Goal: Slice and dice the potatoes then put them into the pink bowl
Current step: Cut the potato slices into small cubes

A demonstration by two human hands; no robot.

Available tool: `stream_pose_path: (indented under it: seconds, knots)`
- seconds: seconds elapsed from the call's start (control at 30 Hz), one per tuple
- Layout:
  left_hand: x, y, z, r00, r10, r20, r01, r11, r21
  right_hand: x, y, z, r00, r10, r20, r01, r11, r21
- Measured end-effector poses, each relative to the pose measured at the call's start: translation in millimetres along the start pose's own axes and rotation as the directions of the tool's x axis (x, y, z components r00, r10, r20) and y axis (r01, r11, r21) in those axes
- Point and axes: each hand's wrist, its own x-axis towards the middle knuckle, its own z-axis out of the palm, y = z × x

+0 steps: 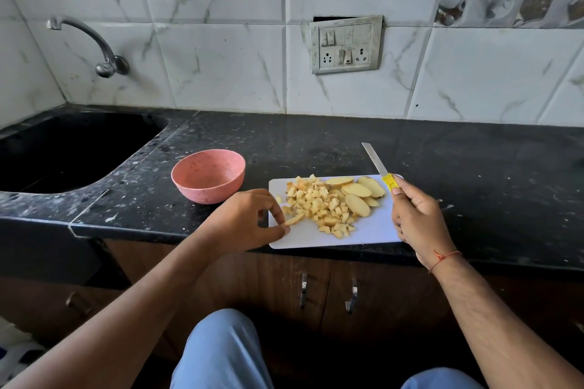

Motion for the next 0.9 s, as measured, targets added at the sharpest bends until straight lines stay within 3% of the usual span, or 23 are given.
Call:
stream_pose_path:
  seconds: [0.1, 0.2, 0.37, 0.47, 0.57, 0.7, 0.9]
  knots:
    - [-10.4, -9.0, 0.9, 0.996, -0.086, 0.025, 0.088, 0.994, -0.072, -6.3, -4.2, 8.7, 0.993, -0.091, 0.071, 0.105, 0.965, -0.239]
    - [-15.9, -16.5, 4.5, 0.989, -0.142, 0.047, 0.148, 0.977, -0.151, -25.9, -17.7, 26.6, 0.953, -0.118, 0.28, 0.234, 0.873, -0.428]
    - [-14.9, -18.1, 5.0, 0.984, -0.161, 0.07, 0.172, 0.966, -0.193, -65.6, -39.1, 64.4, 0.835, -0.167, 0.524, 0.523, 0.539, -0.661]
    - [-15.7, -17.7, 6.4, 0.985, -0.166, 0.054, 0.174, 0.963, -0.208, -74.0, -39.3, 71.4, 0.833, -0.126, 0.538, 0.54, 0.39, -0.746]
    - [-14.6, -17.1, 9.5, 0.981, -0.192, 0.015, 0.191, 0.961, -0.201, -73.7, -41.3, 69.5, 0.868, -0.106, 0.486, 0.493, 0.305, -0.814]
    - [-11.4, -13.7, 14.9, 0.968, -0.248, -0.041, 0.237, 0.953, -0.187, -73.2, -41.4, 67.9, 0.891, -0.112, 0.44, 0.452, 0.31, -0.836]
    - [-10.2, -14.2, 16.7, 0.962, -0.269, -0.055, 0.253, 0.946, -0.202, -85.7, -47.6, 69.6, 0.901, -0.16, 0.404, 0.427, 0.494, -0.757]
